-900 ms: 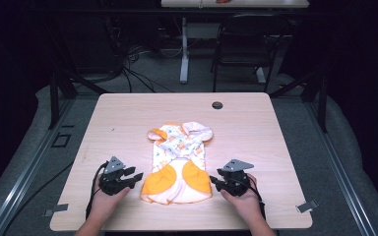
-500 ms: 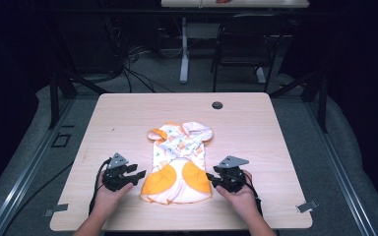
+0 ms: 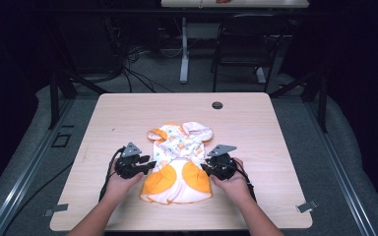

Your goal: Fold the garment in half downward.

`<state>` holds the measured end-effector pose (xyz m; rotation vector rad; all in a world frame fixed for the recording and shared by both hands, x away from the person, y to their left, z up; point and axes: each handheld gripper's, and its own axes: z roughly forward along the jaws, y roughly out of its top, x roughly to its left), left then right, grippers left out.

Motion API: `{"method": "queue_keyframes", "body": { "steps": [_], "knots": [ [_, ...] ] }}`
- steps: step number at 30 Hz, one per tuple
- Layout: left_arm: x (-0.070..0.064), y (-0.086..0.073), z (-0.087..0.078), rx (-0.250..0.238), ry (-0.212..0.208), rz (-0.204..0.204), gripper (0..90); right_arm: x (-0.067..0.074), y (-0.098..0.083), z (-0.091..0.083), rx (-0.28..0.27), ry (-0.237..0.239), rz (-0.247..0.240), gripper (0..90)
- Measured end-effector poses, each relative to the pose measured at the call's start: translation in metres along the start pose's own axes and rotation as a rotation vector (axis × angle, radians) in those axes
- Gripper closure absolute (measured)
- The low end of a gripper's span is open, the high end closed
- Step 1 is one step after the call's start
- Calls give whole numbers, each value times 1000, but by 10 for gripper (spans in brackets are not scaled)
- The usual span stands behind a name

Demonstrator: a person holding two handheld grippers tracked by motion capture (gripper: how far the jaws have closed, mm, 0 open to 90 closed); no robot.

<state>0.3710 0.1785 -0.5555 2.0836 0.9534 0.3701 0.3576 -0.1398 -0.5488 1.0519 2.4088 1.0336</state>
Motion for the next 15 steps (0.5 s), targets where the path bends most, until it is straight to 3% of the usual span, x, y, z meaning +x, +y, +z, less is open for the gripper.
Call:
{"method": "queue_keyframes", "body": {
  "steps": [3,5,6,7,8,11,15],
  "knots": [
    [-1,7,8,21,17,21,635,-2,7,6,7,13,-4,752],
    [-1,9,11,22,12,23,703,-2,9,7,10,9,-10,793],
    [-1,11,14,26,1,21,741,-3,14,12,29,8,-19,861],
    [-1,12,16,28,-3,19,741,-3,14,12,29,8,-19,861],
    [-1,13,23,57,-8,19,803,-2,17,17,38,-6,-40,900],
    [0,13,29,77,-20,18,880,-3,20,22,54,4,-44,900],
    [2,12,38,110,-17,33,898,-4,23,36,91,3,-52,900]
  ]
}}
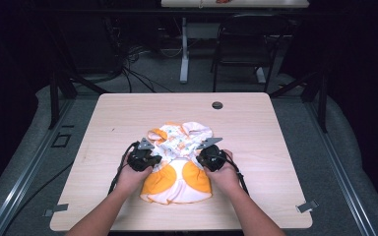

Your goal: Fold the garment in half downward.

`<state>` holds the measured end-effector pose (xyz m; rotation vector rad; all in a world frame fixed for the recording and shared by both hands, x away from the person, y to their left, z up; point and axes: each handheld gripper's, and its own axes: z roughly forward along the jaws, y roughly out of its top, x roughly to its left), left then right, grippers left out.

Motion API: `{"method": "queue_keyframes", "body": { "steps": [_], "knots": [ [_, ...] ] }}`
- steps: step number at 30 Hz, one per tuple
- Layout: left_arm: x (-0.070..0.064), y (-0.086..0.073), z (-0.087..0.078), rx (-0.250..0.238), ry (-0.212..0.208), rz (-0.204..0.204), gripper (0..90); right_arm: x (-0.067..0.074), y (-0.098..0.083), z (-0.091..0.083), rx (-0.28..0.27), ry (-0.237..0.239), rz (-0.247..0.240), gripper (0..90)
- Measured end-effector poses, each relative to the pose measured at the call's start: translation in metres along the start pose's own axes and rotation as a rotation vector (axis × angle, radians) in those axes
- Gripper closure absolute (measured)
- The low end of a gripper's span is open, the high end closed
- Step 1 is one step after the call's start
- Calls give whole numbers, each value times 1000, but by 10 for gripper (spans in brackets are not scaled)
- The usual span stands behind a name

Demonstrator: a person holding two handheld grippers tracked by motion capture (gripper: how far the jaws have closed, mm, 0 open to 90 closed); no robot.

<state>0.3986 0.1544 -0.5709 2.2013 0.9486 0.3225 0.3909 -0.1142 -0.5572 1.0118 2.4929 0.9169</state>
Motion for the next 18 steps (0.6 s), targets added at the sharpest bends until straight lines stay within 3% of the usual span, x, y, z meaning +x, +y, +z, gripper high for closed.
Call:
{"method": "queue_keyframes", "body": {
  "steps": [5,18],
  "knots": [
    [3,-3,3,14,-18,1,900,-1,-2,11,51,17,-14,900],
    [-3,-14,-6,18,-43,40,900,4,-11,4,59,92,-16,900]
  ]
}}
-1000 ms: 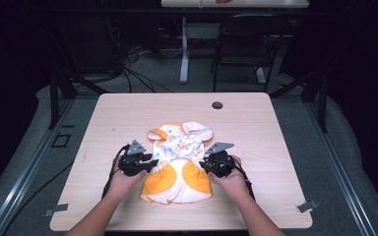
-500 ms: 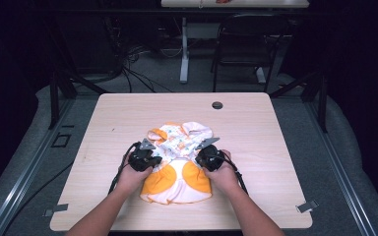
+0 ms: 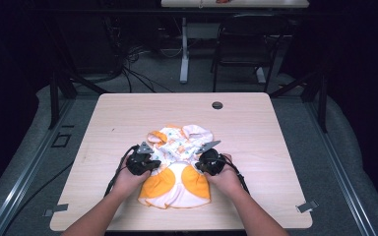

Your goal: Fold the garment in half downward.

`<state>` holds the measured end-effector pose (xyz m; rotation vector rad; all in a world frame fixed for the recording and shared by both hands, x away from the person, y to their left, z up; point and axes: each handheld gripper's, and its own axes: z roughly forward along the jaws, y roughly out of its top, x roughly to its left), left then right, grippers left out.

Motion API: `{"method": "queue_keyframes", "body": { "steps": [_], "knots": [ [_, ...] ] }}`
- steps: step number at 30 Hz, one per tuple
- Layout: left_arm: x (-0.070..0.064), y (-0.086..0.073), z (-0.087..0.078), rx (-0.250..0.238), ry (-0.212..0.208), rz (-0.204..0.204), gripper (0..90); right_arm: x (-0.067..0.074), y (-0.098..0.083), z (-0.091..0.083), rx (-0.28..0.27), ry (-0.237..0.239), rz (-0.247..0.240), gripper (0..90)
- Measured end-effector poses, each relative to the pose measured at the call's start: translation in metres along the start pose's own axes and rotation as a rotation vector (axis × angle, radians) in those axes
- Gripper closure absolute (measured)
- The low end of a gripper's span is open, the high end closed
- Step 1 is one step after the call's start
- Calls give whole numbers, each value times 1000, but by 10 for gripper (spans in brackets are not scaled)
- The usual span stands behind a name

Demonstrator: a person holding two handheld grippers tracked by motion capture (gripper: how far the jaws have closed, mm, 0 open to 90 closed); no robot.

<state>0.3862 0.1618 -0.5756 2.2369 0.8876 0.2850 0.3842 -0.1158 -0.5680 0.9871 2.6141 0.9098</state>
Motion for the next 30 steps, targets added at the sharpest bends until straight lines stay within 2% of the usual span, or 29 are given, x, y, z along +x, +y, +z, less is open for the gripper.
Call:
{"method": "queue_keyframes", "body": {
  "steps": [5,9,19,24,27,30],
  "knots": [
    [-7,-6,-6,9,-21,16,900,8,-6,-5,14,7,-36,900],
    [-14,-13,-11,4,-45,21,900,13,-10,-9,16,16,-39,900],
    [-23,-20,-17,12,-73,38,900,21,-20,-17,32,44,-64,900],
    [-27,-22,-19,15,-82,41,900,25,-23,-20,37,54,-63,900],
    [-31,-25,-21,11,-96,30,900,30,-26,-22,41,51,-90,900],
    [-31,-25,-22,17,-103,31,900,30,-26,-23,50,58,-96,900]
  ]
}}
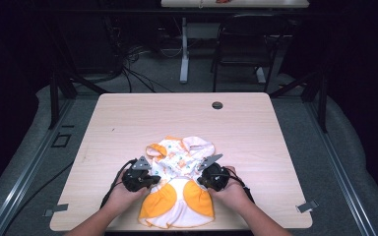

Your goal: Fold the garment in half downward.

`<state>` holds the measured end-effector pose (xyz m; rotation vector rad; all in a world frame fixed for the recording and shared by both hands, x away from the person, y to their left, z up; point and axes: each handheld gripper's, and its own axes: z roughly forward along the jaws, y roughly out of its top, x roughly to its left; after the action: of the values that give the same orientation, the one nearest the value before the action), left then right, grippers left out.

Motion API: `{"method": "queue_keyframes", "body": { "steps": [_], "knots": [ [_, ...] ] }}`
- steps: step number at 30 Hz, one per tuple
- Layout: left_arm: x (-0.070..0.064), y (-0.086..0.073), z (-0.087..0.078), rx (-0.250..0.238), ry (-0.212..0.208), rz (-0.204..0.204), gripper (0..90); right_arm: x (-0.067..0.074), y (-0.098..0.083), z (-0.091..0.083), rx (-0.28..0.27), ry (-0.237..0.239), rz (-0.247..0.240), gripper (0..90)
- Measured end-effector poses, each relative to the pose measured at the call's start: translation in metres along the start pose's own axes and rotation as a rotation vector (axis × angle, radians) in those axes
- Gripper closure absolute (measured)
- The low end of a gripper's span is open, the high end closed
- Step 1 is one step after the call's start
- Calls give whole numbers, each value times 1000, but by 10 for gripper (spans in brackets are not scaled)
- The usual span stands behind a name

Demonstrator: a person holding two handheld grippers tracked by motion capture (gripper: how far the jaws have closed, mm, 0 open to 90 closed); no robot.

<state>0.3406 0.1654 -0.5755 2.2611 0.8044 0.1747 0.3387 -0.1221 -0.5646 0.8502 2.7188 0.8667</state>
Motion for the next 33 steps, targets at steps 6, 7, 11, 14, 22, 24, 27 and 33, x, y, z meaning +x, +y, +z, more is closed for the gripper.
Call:
{"method": "queue_keyframes", "body": {
  "steps": [6,7,11,14,22,24,27,33],
  "knots": [
    [6,8,-1,8,-1,-12,885,-2,4,-2,8,1,6,900],
    [10,14,-3,0,9,-18,878,-5,7,-4,-2,2,15,900],
    [18,23,-5,-3,17,-19,861,-13,17,-10,-20,-1,25,897],
    [26,36,-7,-11,29,-22,846,-21,25,-13,-26,-10,39,892],
    [34,53,-4,-13,49,-26,776,-35,37,-15,-38,-24,59,862],
    [35,57,-3,-17,53,-28,749,-38,41,-15,-35,-33,53,849],
    [38,62,-1,-21,58,-26,708,-42,48,-14,-34,-50,36,824],
    [46,71,3,-28,78,-34,665,-47,55,-10,-32,-69,35,819]
  ]
}}
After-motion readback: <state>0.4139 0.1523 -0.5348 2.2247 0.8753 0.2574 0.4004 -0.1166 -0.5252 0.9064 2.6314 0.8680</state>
